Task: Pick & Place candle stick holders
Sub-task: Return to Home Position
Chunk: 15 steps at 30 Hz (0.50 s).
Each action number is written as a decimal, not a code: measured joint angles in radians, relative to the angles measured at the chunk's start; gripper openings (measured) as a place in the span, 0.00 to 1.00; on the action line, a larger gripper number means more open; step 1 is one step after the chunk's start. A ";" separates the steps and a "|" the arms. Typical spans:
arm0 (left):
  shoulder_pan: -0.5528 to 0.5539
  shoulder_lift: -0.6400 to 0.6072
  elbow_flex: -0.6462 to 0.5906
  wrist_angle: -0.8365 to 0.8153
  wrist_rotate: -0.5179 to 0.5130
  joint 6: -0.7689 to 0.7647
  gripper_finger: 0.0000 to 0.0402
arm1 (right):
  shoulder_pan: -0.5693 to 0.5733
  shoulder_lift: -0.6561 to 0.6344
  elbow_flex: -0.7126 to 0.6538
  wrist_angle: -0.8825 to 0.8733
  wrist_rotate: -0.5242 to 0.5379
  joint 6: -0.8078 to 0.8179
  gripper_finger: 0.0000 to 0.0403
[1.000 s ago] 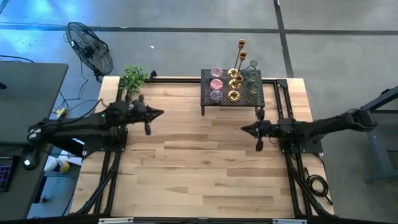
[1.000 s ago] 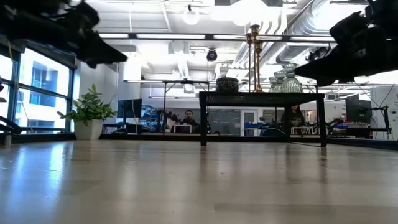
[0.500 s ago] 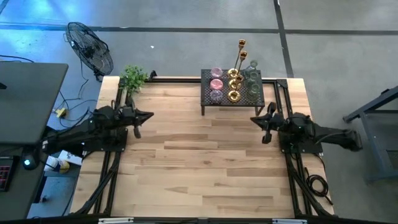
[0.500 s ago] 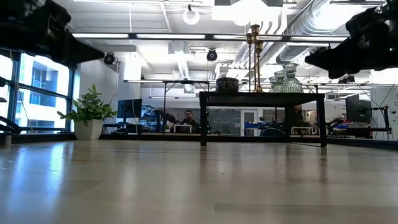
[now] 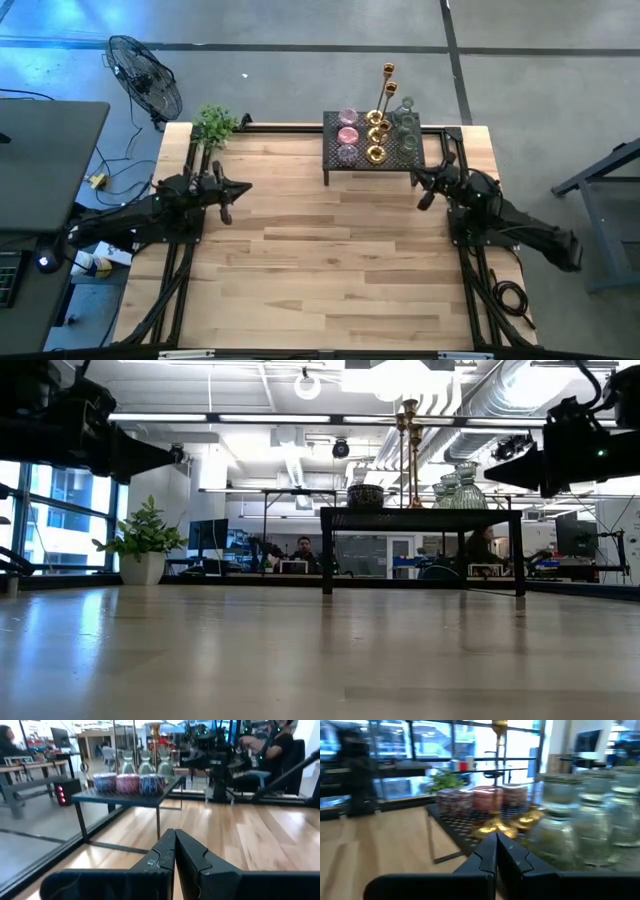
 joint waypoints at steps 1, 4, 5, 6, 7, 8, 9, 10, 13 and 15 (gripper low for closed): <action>0.000 -0.001 0.000 -0.001 -0.002 0.000 0.01 | -0.014 0.000 0.000 0.001 0.005 0.002 0.00; 0.000 0.002 -0.001 -0.018 -0.002 -0.027 0.01 | -0.043 0.000 0.000 0.002 0.008 0.019 0.00; 0.000 0.002 -0.001 -0.017 -0.002 -0.035 0.01 | -0.048 0.000 0.000 0.002 0.010 0.018 0.00; 0.000 0.002 -0.001 -0.015 0.001 -0.037 0.01 | -0.051 0.000 0.000 0.002 0.018 0.018 0.00; 0.000 0.002 -0.001 -0.012 0.005 -0.037 0.01 | -0.055 0.000 0.000 0.003 0.025 0.018 0.00; 0.000 0.002 -0.001 -0.014 0.011 -0.036 0.01 | -0.056 0.000 0.000 0.005 0.035 0.017 0.00; 0.000 0.002 -0.001 -0.016 0.016 -0.036 0.01 | -0.056 0.000 0.000 0.007 0.043 0.015 0.00; 0.000 0.003 -0.001 -0.017 0.019 -0.036 0.01 | -0.055 0.000 0.000 0.007 0.048 0.012 0.00; 0.000 0.002 -0.002 -0.016 0.019 -0.036 0.01 | -0.055 0.000 0.000 0.007 0.049 0.015 0.00; 0.000 0.002 -0.002 -0.016 0.018 -0.035 0.01 | -0.055 0.000 0.000 0.006 0.034 0.030 0.00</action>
